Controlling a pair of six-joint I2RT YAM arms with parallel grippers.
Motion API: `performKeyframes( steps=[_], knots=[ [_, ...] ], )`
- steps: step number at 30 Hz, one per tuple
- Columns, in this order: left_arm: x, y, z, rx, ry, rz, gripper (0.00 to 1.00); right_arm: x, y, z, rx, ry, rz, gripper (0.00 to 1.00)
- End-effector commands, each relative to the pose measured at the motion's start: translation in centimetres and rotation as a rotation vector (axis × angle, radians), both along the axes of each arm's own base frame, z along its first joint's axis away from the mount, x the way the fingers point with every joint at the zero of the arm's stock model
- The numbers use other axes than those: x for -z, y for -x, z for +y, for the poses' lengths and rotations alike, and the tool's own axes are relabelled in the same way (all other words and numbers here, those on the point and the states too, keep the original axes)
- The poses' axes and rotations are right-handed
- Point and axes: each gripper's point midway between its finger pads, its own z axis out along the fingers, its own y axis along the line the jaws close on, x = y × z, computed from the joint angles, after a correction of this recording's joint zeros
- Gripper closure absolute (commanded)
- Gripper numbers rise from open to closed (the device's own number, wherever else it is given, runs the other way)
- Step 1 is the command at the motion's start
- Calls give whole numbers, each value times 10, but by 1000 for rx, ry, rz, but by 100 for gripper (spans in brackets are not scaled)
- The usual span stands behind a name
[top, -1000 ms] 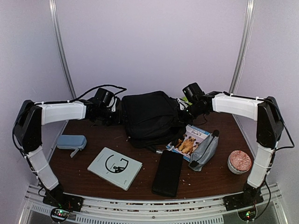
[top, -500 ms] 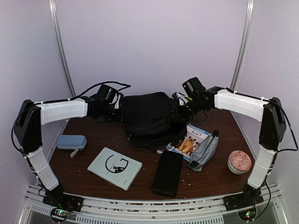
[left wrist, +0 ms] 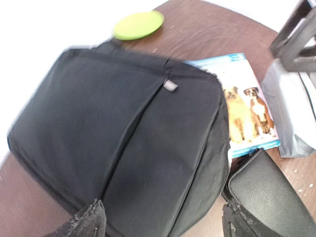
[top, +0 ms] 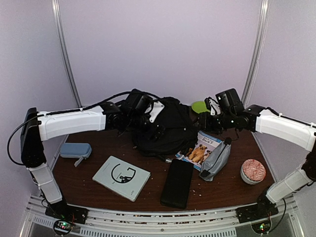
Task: Pack the student bag
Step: Unzip the student bag at the center of the board, then adjust the student bag at the center of the board.
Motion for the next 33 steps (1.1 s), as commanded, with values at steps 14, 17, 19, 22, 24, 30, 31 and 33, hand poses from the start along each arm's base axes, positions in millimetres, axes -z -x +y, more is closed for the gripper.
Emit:
performKeyframes(
  steps=[14, 17, 19, 22, 24, 30, 31, 33],
  knots=[
    [80, -19, -39, 163, -306, 7, 17, 35, 14, -31, 126, -2, 7, 45],
    [91, -17, -40, 167, -312, 32, 18, 32, 16, -33, 128, 0, 1, 45],
    [99, -17, -40, 167, -326, 46, 20, 31, 18, -34, 128, 1, 1, 45],
    [96, -12, -40, 170, -307, 72, 21, 27, 20, -36, 125, 2, -9, 45],
    [87, -5, -44, 198, -264, 79, 19, 23, 21, -37, 124, 3, -21, 45],
    [92, 1, -47, 229, -258, 108, 16, 13, 22, -42, 132, 11, -48, 44],
    [96, 3, -46, 235, -265, 119, 16, 12, 22, -42, 130, 10, -51, 44],
    [104, 3, -45, 231, -280, 128, 16, 10, 22, -43, 130, 10, -56, 44]
  ],
)
